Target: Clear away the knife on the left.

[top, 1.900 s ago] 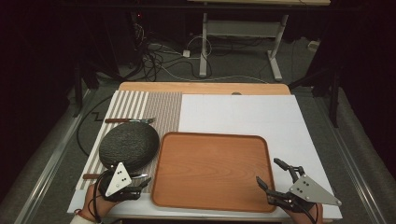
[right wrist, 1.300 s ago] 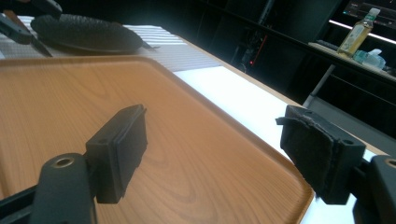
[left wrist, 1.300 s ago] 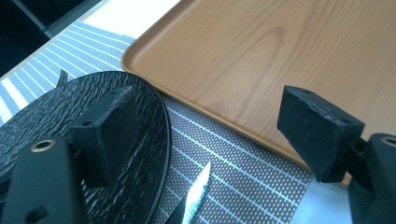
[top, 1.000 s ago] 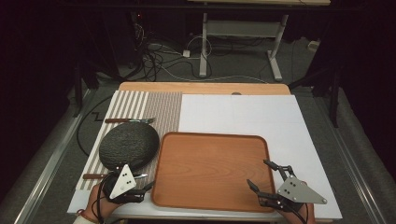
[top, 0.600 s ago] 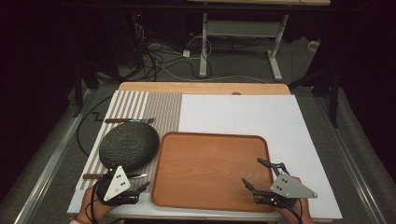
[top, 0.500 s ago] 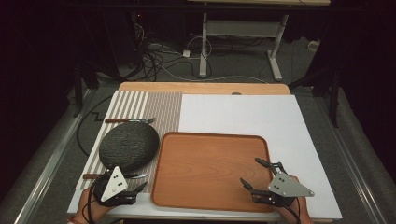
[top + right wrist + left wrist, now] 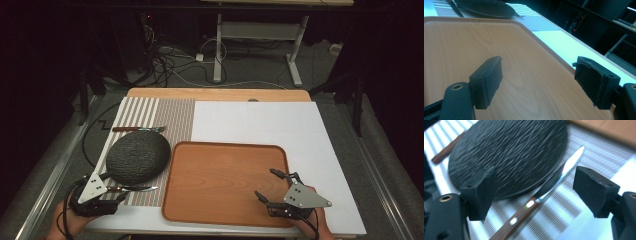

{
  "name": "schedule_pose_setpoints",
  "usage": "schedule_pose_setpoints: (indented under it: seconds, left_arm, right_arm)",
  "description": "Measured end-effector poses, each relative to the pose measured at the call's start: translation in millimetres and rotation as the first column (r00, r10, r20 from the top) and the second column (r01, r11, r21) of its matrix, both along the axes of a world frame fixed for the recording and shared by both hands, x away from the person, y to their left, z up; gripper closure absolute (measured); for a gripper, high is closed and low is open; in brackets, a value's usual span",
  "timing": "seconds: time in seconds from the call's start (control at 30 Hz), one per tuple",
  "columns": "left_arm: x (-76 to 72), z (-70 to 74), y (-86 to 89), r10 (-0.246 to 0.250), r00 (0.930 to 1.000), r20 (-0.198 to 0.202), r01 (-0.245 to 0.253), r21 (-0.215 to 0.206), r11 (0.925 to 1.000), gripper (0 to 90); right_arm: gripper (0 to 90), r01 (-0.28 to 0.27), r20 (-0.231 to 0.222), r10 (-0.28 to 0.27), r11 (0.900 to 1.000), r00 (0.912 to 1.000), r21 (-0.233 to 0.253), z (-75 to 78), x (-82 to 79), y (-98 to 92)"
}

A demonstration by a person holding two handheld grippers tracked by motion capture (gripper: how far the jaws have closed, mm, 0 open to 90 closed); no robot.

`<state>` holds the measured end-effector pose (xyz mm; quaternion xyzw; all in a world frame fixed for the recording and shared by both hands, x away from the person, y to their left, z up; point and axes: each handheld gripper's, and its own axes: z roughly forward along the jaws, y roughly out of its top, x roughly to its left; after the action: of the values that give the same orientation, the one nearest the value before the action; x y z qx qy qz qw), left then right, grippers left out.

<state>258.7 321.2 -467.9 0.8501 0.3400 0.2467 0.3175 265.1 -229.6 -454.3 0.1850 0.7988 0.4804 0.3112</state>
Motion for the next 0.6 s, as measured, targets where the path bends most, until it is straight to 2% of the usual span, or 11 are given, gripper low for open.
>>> schedule_pose_setpoints:
  seconds: [0.07, 0.13, 0.2, 0.37, 0.43, 0.5, 0.57, 0.6]
  left_arm:
    - [3.7, -3.3, 7.0, 0.020, 0.9995, -0.026, -0.020, 0.015, 0.9997, 19.1]
    - [6.8, -7.0, 14.6, 0.030, 0.9975, -0.063, -0.030, 0.003, 0.9995, 19.1]
    - [9.2, -10.6, 20.1, 0.044, 0.9951, -0.089, -0.043, 0.012, 0.9990, 17.4]
    - [16.6, -17.5, 26.2, 0.044, 0.9887, -0.144, -0.045, -0.004, 0.9990, 17.4]
    - [20.0, -19.9, 25.6, 0.042, 0.9857, -0.163, -0.042, 0.004, 0.9991, 17.9]
    - [22.8, -21.1, 26.7, 0.031, 0.9814, -0.189, -0.035, -0.019, 0.9992, 19.1]
    - [24.6, -21.3, 28.9, 0.022, 0.9781, -0.207, -0.031, -0.040, 0.9987, 25.7]
    - [25.0, -21.8, 30.1, 0.014, 0.9756, -0.219, -0.027, -0.059, 0.9979, 25.7]
  right_arm:
    - [23.0, 0.002, 0.000, -0.002, 1.000, 1.0000, -0.001, -0.3, -0.2, -0.6]
    - [23.0, 0.002, -0.001, -0.002, 1.000, 1.0000, -0.002, -0.3, -0.3, -0.9]
    - [23.0, 0.001, -0.002, -0.001, 1.000, 1.0000, -0.004, -0.5, -0.8, -1.4]
    - [23.0, -0.003, -0.007, 0.003, 1.000, 1.0000, -0.012, -1.2, -0.4, -0.8]
    - [23.0, -0.007, -0.010, 0.007, 1.000, 0.9999, -0.016, -1.7, -0.3, -0.1]
    - [23.0, -0.009, -0.010, 0.008, 1.000, 0.9999, -0.018, -1.8, -0.3, 0.1]
    - [23.0, -0.008, -0.015, 0.008, 1.000, 0.9999, -0.016, -2.1, -0.2, -0.2]
    - [23.0, -0.008, -0.015, 0.008, 1.000, 0.9999, -0.016, -2.1, -0.2, -0.2]
